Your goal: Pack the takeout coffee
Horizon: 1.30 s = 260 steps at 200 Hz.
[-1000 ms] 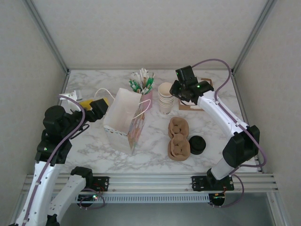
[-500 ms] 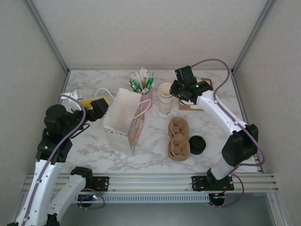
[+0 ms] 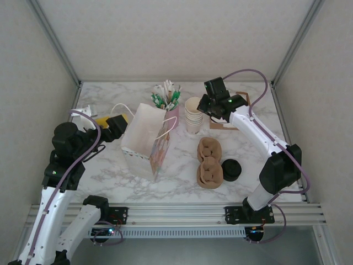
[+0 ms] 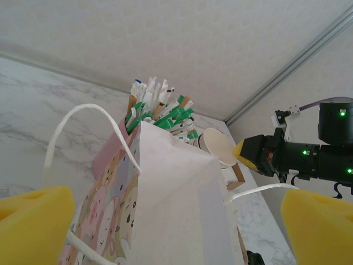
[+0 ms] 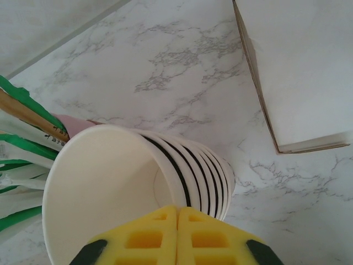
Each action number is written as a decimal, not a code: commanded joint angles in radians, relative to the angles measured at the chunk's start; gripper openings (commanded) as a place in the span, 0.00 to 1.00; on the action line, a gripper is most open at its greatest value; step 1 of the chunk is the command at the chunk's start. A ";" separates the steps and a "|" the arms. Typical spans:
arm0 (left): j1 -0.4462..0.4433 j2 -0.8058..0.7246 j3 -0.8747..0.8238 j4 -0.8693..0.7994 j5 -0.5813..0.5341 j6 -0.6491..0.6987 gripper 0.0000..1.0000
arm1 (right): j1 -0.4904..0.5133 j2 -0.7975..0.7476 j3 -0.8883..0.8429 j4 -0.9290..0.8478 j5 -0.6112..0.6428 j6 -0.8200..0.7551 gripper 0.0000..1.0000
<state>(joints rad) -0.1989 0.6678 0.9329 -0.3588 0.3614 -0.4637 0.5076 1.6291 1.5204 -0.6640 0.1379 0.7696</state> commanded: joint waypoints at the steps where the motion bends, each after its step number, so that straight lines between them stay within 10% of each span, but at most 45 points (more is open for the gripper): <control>1: 0.013 -0.004 -0.006 0.017 0.004 -0.007 0.96 | 0.008 0.009 0.025 0.003 0.011 -0.017 0.06; 134: 0.013 -0.005 -0.006 0.015 0.001 -0.008 0.96 | 0.009 -0.129 0.200 -0.112 0.037 -0.089 0.00; 260: 0.015 -0.020 -0.006 0.002 -0.040 0.008 0.96 | 0.028 -0.569 0.088 -0.233 -0.049 -0.129 0.00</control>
<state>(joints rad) -0.1944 0.6666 0.9329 -0.3595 0.3489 -0.4667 0.5232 1.1183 1.6646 -0.8310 0.1333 0.6624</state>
